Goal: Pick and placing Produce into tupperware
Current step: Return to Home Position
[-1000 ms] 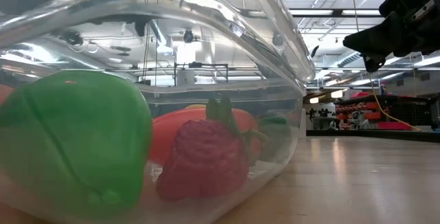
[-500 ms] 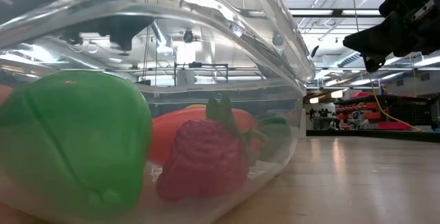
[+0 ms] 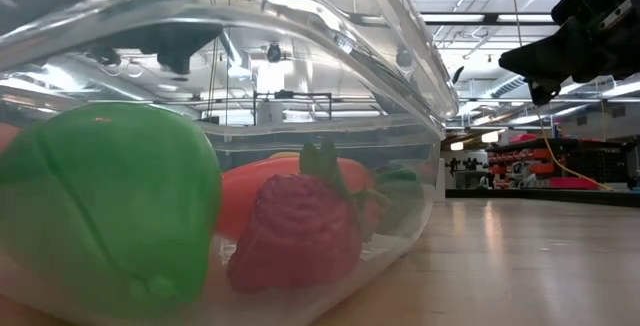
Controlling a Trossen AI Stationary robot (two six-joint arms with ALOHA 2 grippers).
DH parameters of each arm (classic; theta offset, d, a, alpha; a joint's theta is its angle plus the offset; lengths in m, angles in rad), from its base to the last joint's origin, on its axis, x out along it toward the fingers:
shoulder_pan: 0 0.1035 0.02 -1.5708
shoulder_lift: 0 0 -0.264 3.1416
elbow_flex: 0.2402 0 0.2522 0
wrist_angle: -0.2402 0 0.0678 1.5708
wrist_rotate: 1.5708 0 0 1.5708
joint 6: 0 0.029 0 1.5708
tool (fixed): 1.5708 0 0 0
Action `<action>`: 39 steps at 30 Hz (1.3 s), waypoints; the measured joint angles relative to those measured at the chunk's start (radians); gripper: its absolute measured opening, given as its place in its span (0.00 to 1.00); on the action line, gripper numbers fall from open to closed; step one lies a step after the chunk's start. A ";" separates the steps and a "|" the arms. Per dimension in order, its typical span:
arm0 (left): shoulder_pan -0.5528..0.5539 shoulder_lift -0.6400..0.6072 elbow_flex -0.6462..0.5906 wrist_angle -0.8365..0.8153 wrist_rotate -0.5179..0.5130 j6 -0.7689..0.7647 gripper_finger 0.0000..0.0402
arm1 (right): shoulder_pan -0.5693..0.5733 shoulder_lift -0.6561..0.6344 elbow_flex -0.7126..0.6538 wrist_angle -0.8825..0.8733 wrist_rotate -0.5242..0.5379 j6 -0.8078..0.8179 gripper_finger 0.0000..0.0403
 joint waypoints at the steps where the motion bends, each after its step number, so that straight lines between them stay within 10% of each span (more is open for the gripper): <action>1: 0.000 -0.008 0.000 0.008 0.000 0.005 0.28 | 0.000 0.000 0.000 0.000 0.000 0.000 0.00; 39: 0.003 -0.590 0.001 -0.323 -0.026 0.110 0.17 | 0.000 0.000 0.000 0.000 0.000 0.000 0.00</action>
